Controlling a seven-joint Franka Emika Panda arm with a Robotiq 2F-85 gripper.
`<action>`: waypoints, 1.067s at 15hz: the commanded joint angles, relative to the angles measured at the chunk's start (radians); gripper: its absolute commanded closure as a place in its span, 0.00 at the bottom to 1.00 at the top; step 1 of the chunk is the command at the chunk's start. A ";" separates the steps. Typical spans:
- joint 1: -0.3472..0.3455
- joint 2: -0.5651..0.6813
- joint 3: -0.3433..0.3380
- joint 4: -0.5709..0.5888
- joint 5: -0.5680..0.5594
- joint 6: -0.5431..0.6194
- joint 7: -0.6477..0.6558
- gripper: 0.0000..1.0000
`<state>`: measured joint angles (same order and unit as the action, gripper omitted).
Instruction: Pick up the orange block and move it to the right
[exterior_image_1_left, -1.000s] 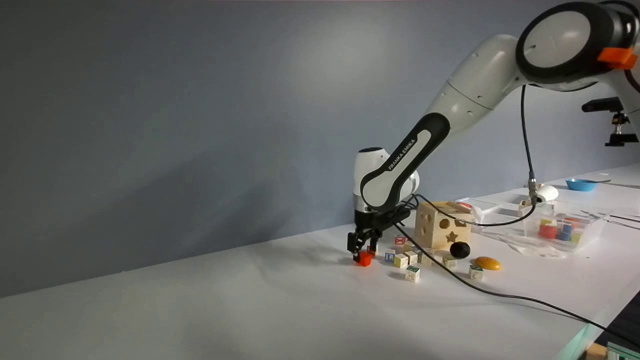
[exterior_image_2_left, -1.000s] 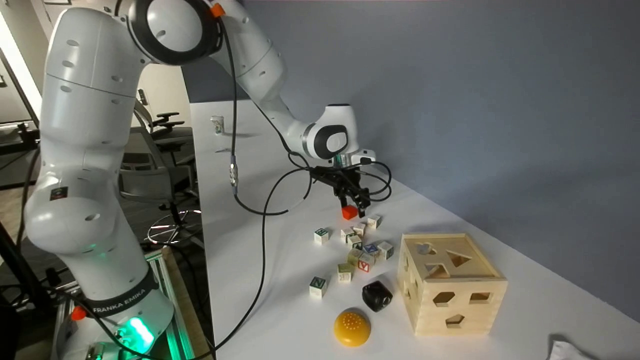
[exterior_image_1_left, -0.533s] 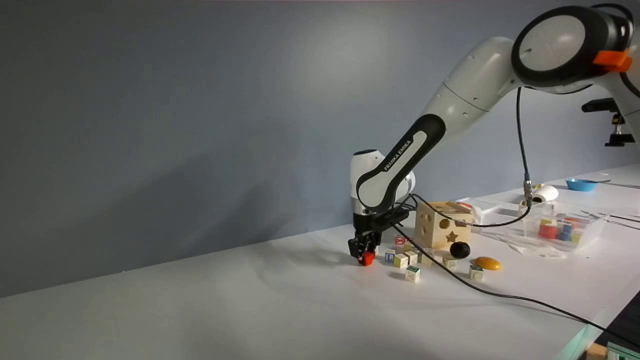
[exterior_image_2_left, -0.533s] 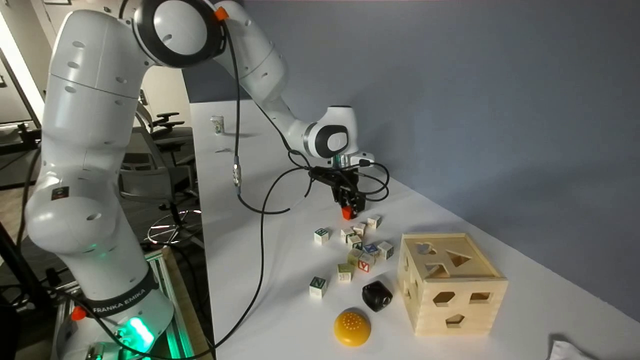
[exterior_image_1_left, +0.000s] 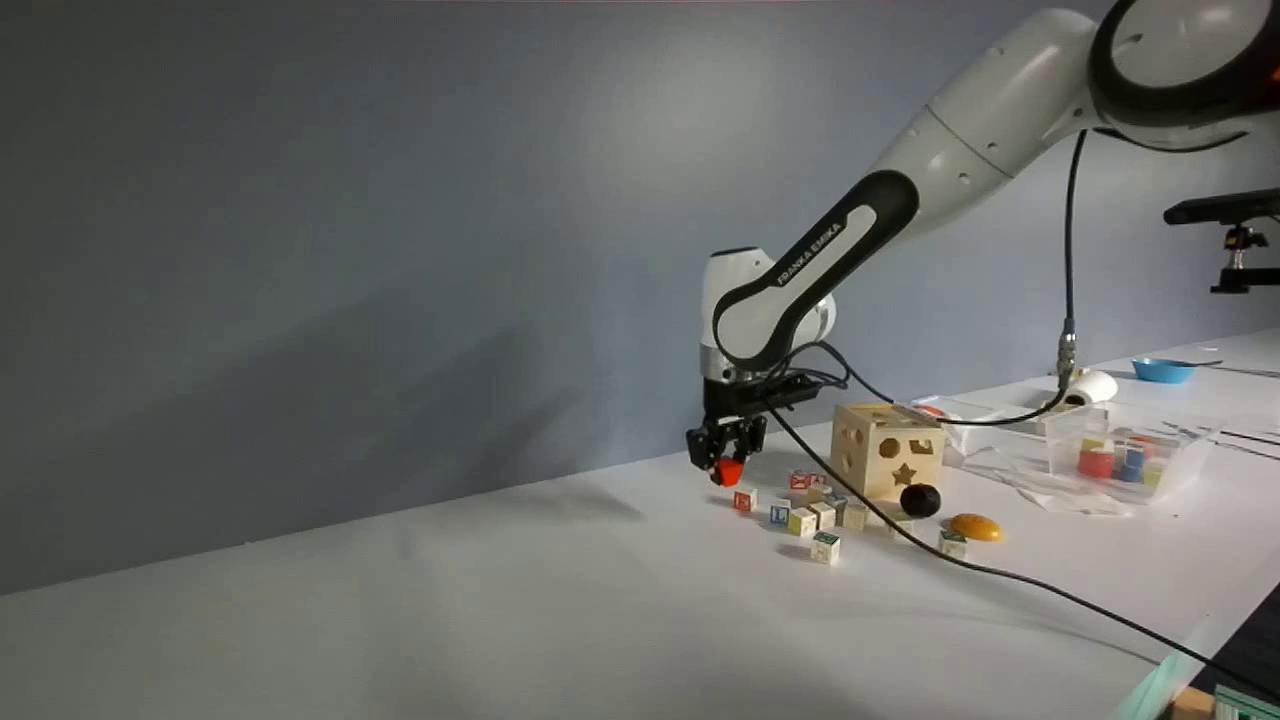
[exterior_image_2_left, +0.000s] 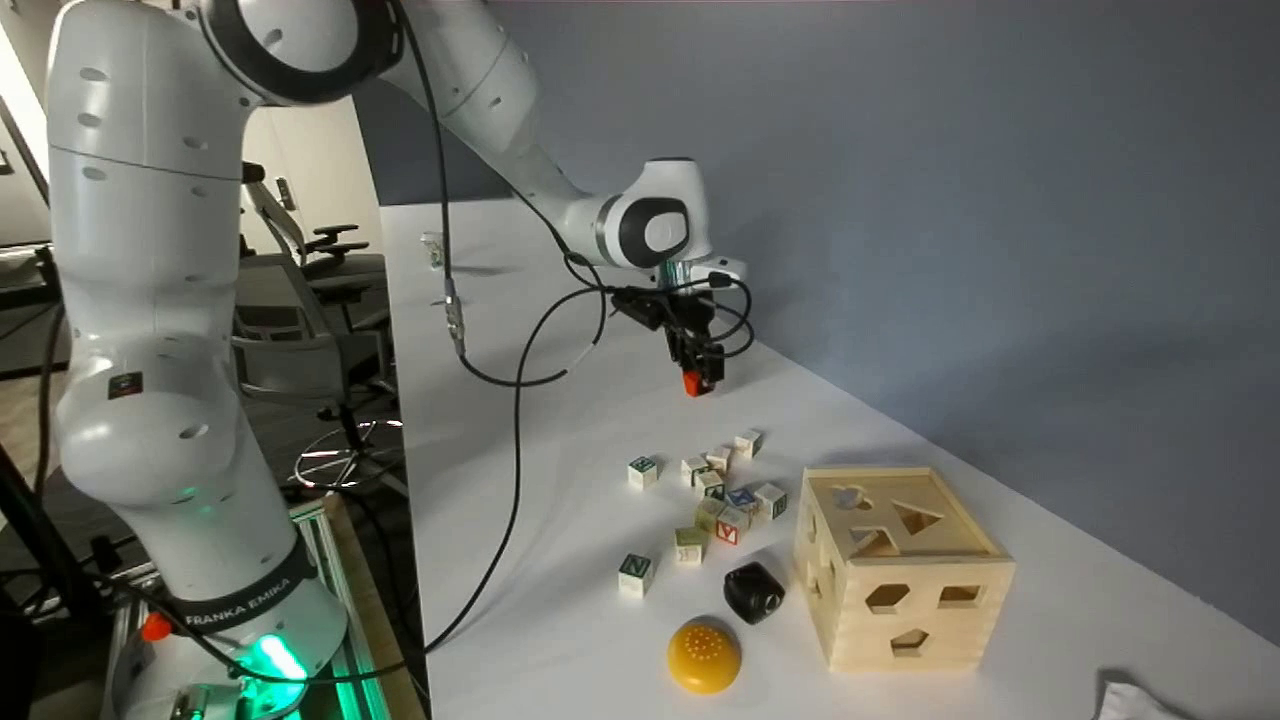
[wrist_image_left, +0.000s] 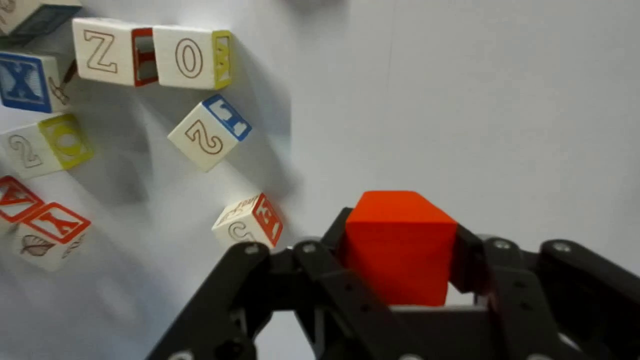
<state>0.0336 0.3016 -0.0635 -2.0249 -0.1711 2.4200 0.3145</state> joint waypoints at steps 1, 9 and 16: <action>0.012 -0.165 -0.043 -0.070 -0.009 -0.065 0.162 0.87; -0.103 -0.353 -0.091 -0.062 -0.056 -0.352 0.434 0.87; -0.246 -0.386 -0.155 -0.037 -0.027 -0.454 0.592 0.87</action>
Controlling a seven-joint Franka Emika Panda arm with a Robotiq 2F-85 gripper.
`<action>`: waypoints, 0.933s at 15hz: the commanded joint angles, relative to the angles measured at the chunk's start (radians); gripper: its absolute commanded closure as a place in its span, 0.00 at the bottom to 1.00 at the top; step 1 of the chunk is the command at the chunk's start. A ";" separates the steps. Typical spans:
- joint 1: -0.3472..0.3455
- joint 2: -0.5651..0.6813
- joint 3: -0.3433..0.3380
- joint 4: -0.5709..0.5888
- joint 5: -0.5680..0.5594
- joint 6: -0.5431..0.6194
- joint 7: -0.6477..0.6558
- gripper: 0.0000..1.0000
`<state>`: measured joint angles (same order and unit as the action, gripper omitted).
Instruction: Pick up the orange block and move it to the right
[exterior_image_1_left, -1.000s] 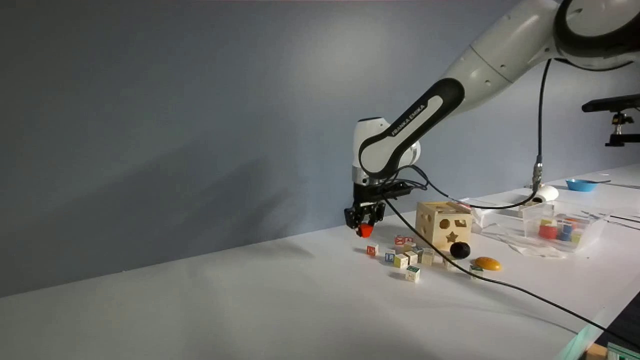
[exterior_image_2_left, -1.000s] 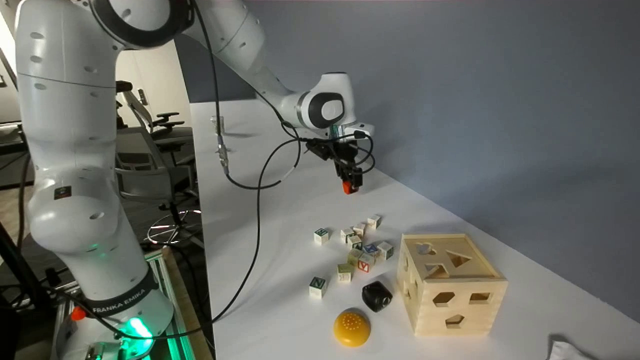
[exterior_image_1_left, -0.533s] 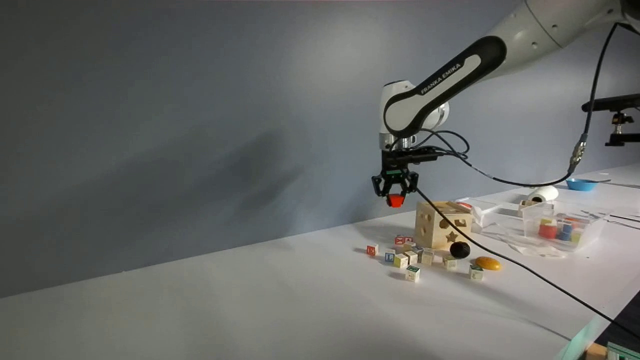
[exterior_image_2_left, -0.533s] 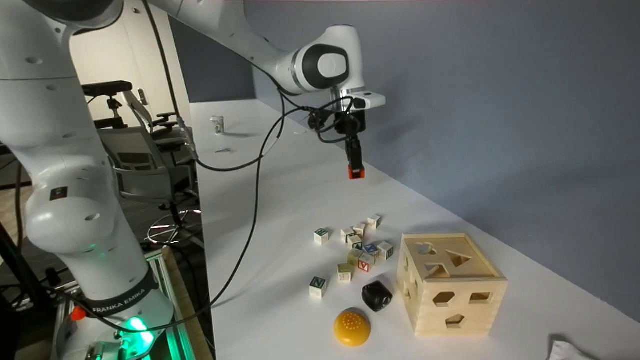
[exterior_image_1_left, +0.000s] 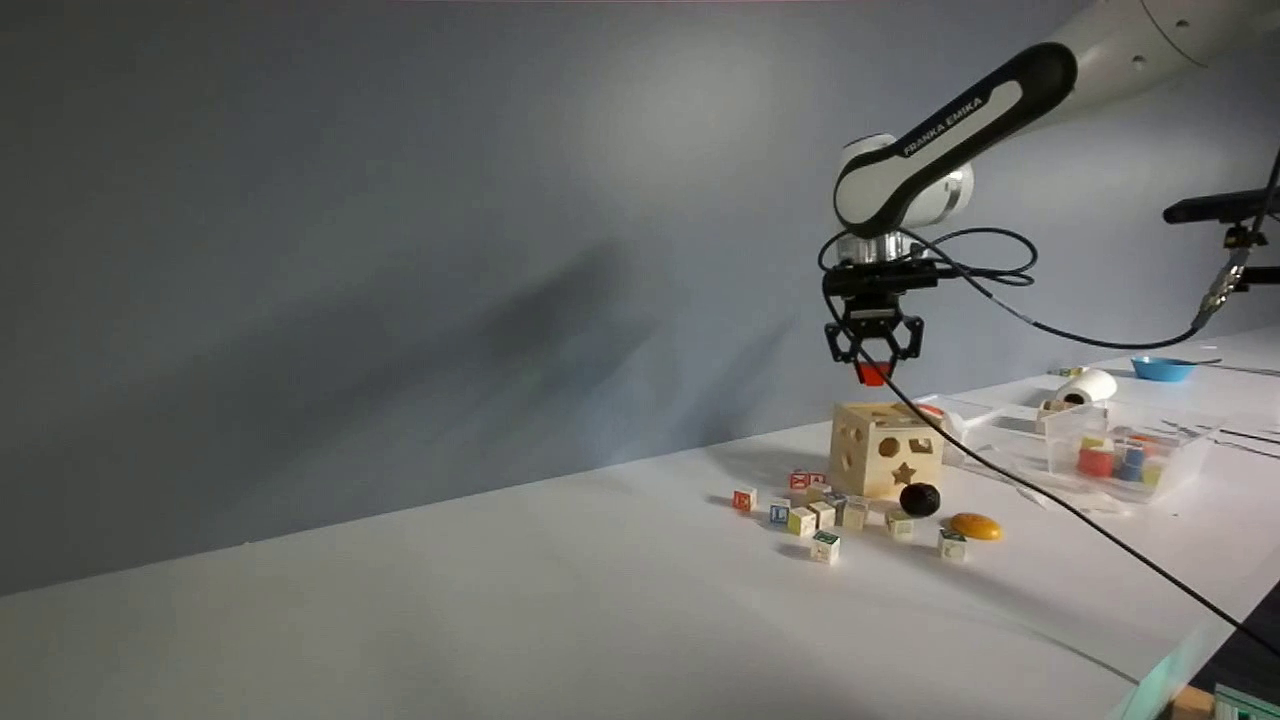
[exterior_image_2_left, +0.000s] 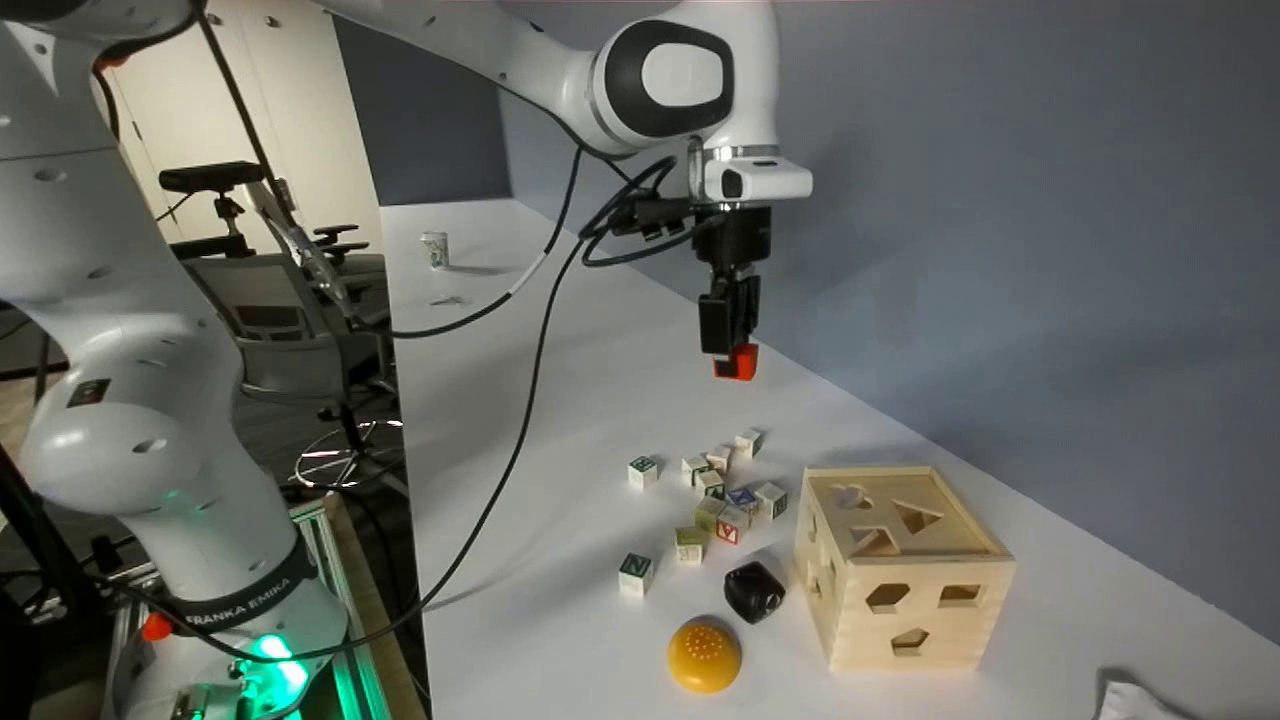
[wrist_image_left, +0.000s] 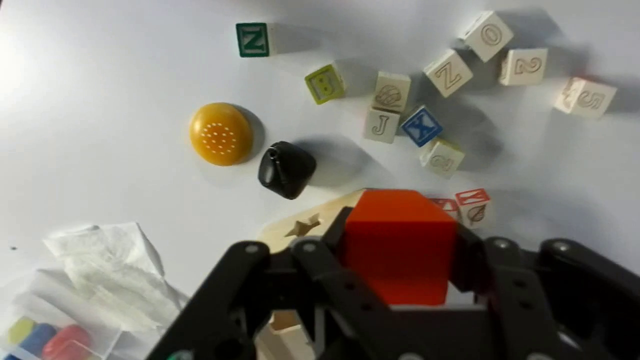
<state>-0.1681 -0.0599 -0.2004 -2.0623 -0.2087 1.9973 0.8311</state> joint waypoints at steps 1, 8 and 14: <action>-0.060 -0.026 -0.030 -0.004 0.019 -0.021 0.098 0.87; -0.121 -0.009 -0.069 -0.022 -0.008 -0.012 0.184 0.87; -0.128 0.014 -0.078 -0.126 -0.085 0.061 0.267 0.87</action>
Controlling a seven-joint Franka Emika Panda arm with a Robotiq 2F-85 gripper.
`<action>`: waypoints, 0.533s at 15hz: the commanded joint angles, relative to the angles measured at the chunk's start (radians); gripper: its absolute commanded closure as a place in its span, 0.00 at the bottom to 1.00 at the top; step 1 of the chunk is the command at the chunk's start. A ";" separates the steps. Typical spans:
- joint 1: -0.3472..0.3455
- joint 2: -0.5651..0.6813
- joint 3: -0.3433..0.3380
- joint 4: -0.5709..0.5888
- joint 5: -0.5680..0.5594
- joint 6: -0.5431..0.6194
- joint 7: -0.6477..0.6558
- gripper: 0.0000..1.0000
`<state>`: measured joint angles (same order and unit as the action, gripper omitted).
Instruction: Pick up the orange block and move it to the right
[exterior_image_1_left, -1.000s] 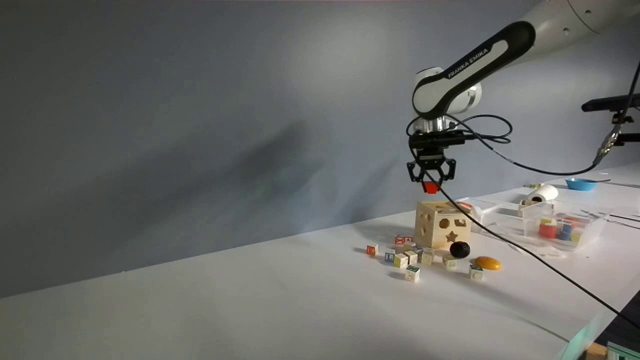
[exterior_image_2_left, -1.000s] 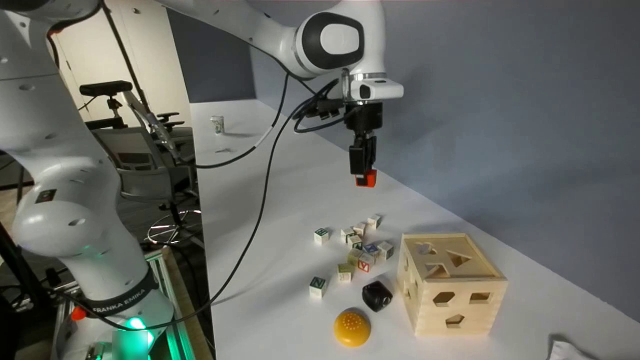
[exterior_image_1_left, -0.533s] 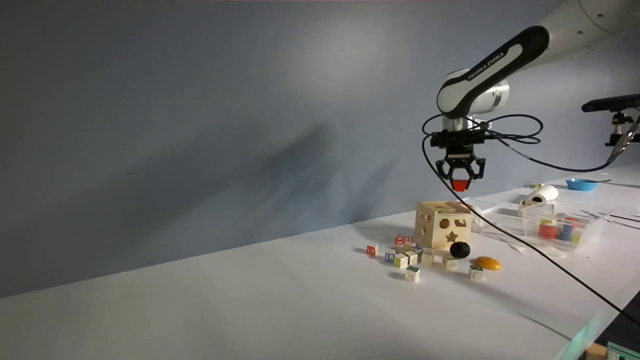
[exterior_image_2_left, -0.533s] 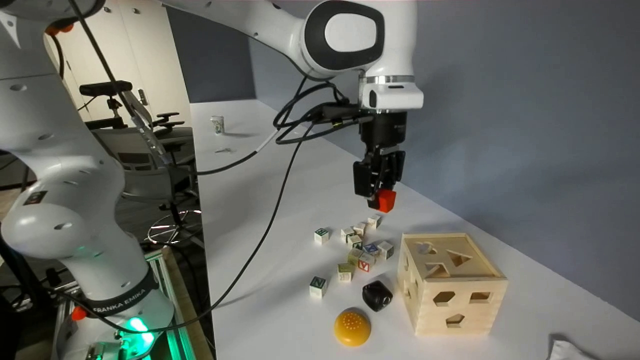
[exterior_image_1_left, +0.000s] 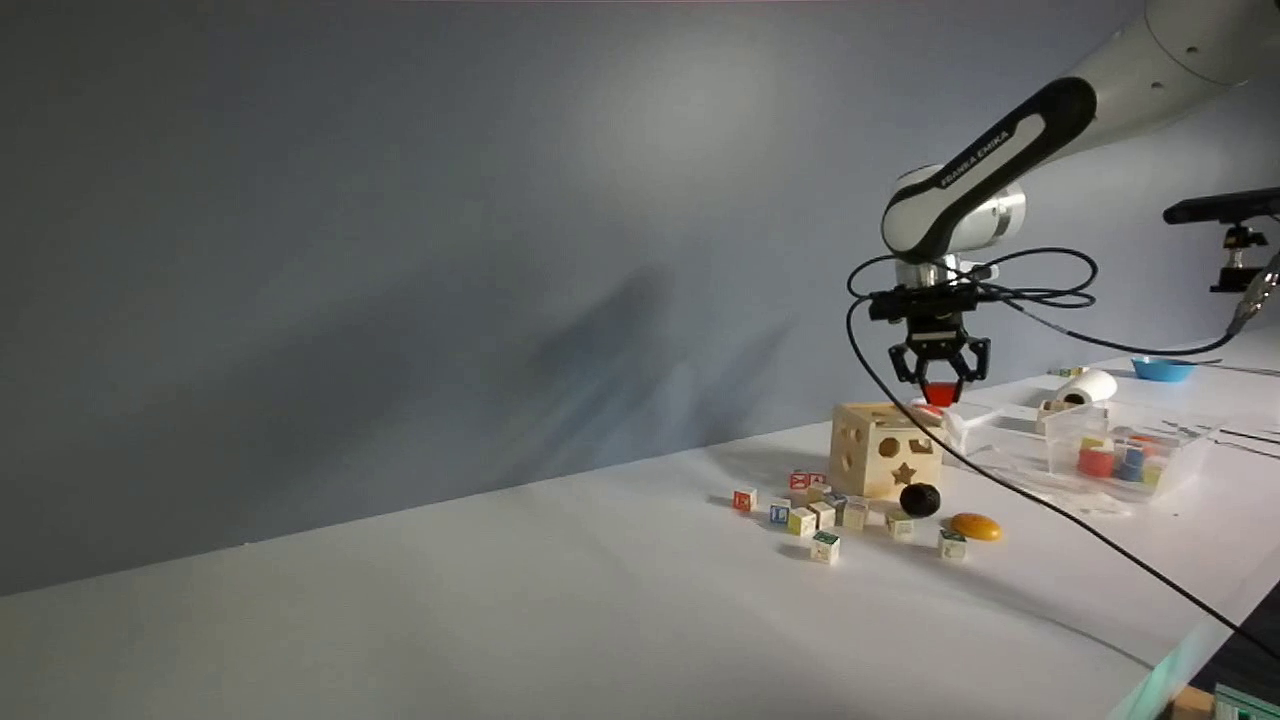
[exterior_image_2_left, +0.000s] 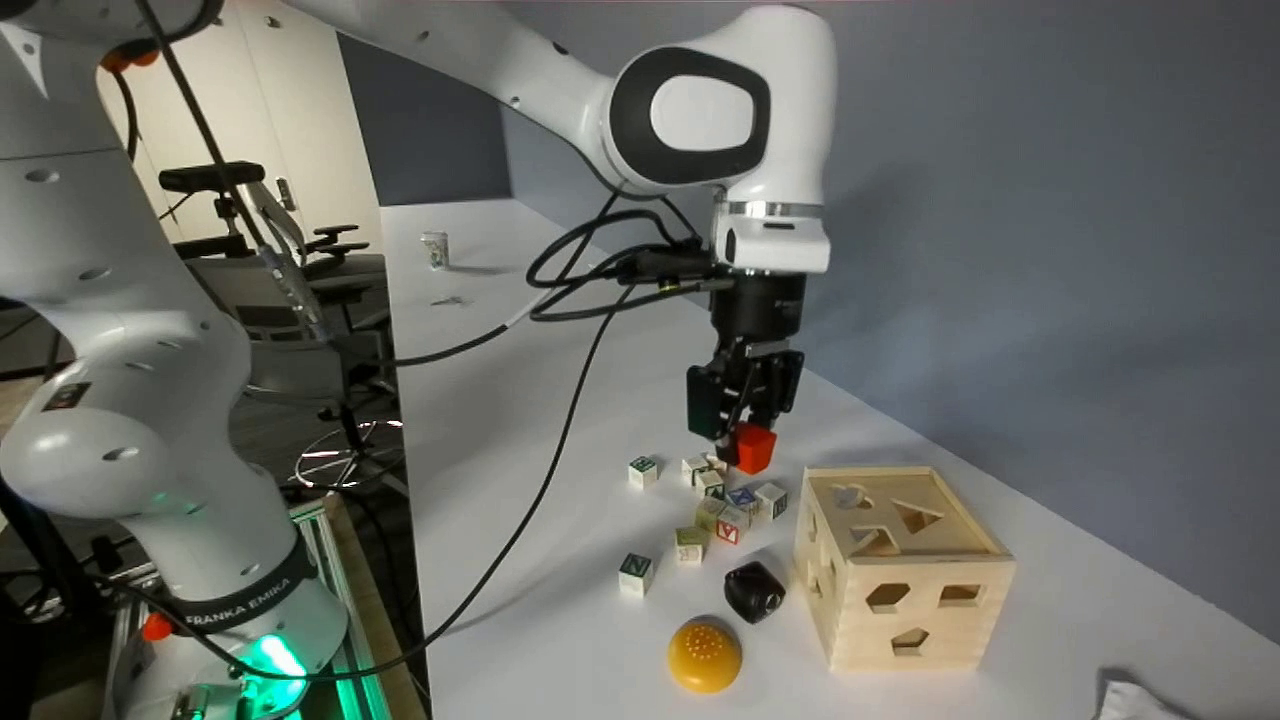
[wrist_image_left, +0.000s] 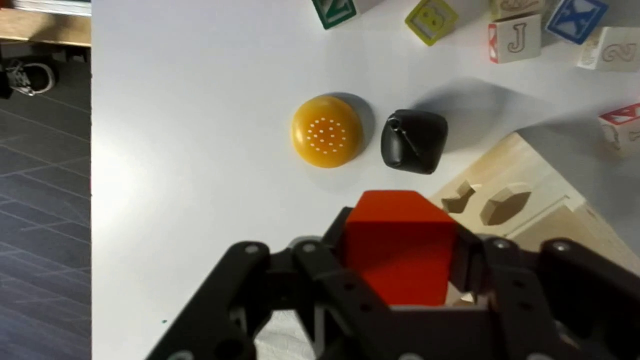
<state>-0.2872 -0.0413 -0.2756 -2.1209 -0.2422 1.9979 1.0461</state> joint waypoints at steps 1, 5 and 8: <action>-0.012 0.000 -0.007 -0.091 -0.074 0.093 0.075 0.87; -0.047 0.010 -0.047 -0.205 -0.158 0.346 0.136 0.87; -0.076 0.034 -0.085 -0.271 -0.138 0.509 0.110 0.87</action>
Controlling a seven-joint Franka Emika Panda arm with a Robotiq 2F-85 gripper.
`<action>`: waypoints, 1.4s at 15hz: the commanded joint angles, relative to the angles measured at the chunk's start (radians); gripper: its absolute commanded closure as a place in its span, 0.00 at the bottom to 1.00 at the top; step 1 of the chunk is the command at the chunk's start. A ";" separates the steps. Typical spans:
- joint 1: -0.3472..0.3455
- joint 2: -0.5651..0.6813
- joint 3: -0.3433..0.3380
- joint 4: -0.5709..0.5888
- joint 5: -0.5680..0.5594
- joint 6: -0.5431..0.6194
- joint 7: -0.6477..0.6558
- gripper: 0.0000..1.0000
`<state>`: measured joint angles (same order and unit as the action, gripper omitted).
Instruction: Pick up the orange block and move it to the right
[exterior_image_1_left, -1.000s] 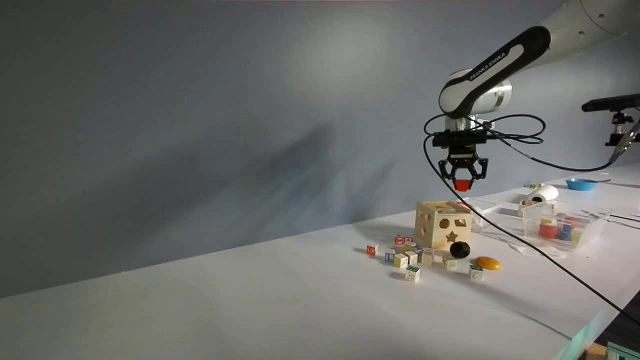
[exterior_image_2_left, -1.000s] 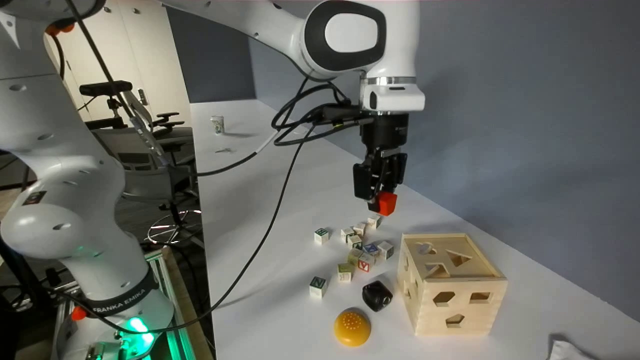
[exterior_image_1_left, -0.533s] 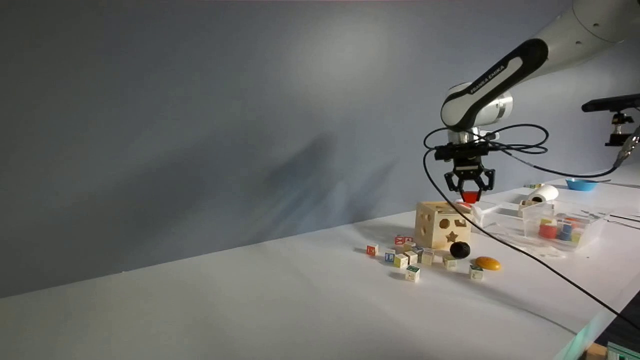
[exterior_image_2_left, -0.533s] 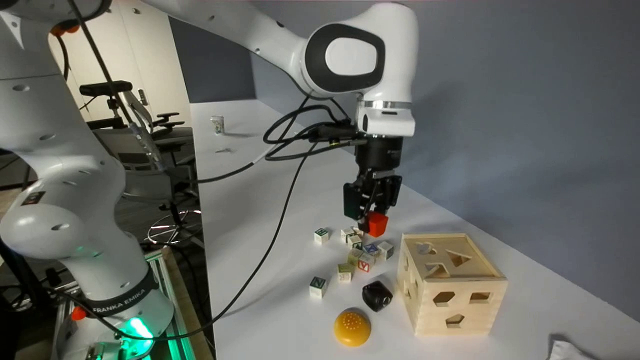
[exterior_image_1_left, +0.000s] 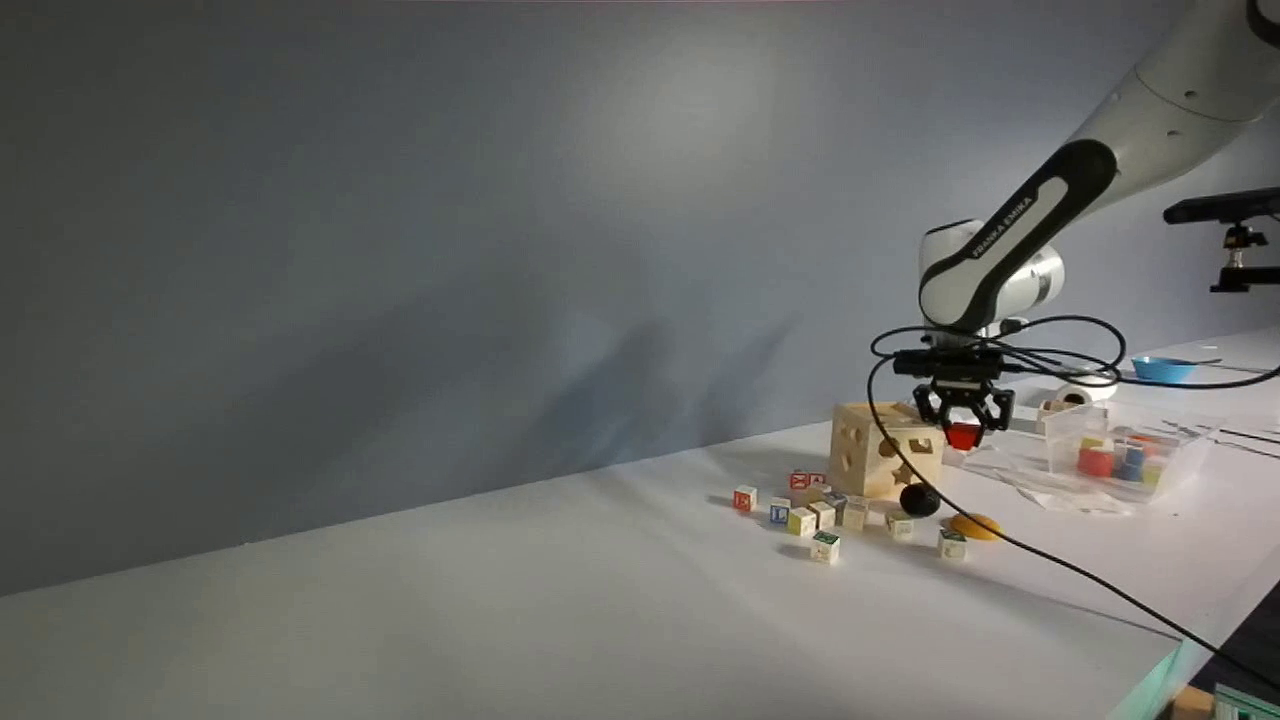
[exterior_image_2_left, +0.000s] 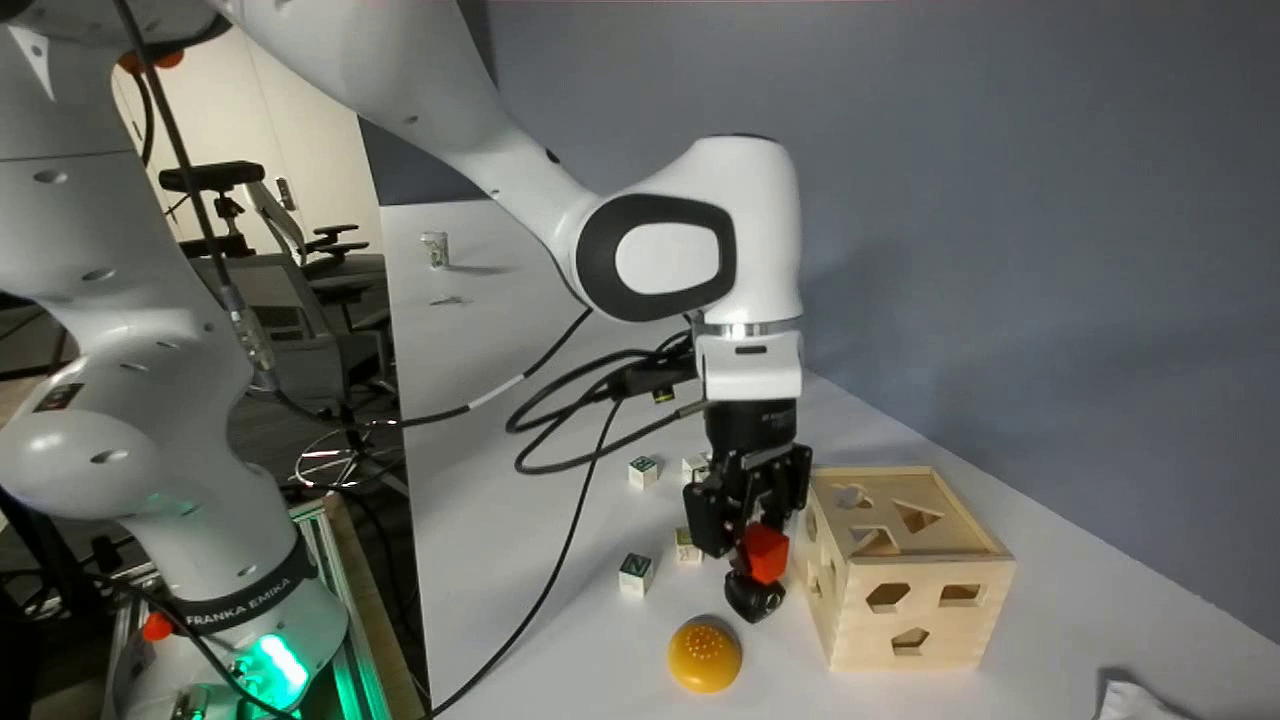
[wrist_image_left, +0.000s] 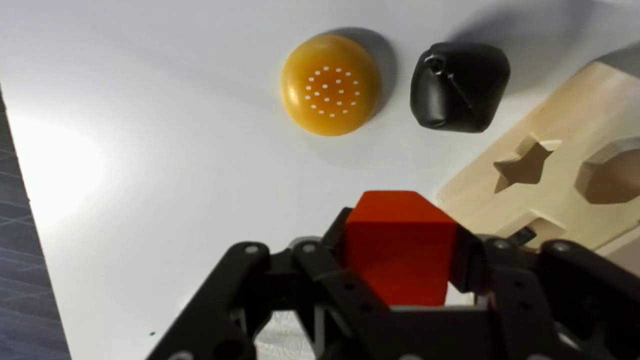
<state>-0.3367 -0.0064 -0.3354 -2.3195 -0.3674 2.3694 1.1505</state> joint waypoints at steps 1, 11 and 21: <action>-0.035 0.010 -0.037 -0.090 0.008 0.191 -0.019 0.87; -0.048 0.182 -0.072 -0.095 0.278 0.403 -0.248 0.87; -0.039 0.296 -0.094 -0.014 0.420 0.363 -0.393 0.78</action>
<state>-0.3848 0.2543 -0.4152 -2.3677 0.0095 2.7525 0.8094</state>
